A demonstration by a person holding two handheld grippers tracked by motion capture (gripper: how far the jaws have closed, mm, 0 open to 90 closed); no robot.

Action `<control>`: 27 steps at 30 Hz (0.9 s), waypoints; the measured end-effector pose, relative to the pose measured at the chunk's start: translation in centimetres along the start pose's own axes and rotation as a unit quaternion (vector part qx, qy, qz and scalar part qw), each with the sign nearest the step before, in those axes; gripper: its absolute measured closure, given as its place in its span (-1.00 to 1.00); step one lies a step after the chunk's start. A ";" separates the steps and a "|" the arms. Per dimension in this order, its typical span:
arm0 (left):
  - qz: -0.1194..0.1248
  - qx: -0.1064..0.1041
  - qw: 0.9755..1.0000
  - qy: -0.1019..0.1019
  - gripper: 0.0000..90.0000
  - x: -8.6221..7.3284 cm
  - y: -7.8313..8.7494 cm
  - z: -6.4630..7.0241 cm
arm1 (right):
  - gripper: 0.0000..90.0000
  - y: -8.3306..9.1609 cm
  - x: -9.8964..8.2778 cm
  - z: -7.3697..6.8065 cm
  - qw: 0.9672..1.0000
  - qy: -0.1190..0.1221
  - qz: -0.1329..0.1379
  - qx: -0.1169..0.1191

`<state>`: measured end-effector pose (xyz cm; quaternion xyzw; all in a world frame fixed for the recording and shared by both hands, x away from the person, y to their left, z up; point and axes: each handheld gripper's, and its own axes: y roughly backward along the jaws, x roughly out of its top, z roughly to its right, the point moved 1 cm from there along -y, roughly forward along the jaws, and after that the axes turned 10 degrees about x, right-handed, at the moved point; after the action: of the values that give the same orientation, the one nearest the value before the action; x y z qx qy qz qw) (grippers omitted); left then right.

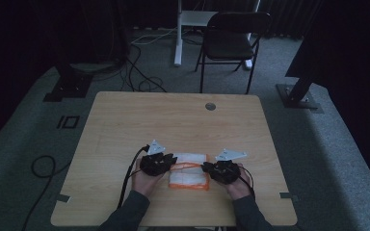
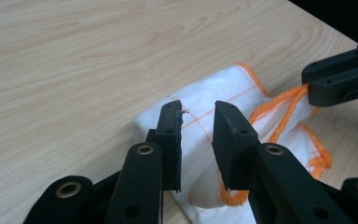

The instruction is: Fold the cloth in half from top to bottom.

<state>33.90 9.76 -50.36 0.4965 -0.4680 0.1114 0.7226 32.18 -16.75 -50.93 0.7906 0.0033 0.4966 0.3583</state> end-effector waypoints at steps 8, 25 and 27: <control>0.000 0.000 1.000 -0.001 0.63 -0.2 0.1 0.0 | 0.73 0.1 0.0 0.0 1.000 -0.002 0.002 0.000; -0.021 -0.004 1.000 -0.002 0.63 -2.9 -0.1 0.8 | 0.61 1.6 0.2 0.4 0.999 -0.007 0.033 -0.013; -0.024 -0.005 1.000 -0.001 0.63 -3.3 0.0 0.9 | 0.61 1.7 0.2 0.5 0.999 -0.008 0.034 -0.016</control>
<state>31.61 10.00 -52.95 0.5038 -0.4573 0.0912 0.7272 32.08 -18.19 -49.92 0.7883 -0.0340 0.5025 0.3534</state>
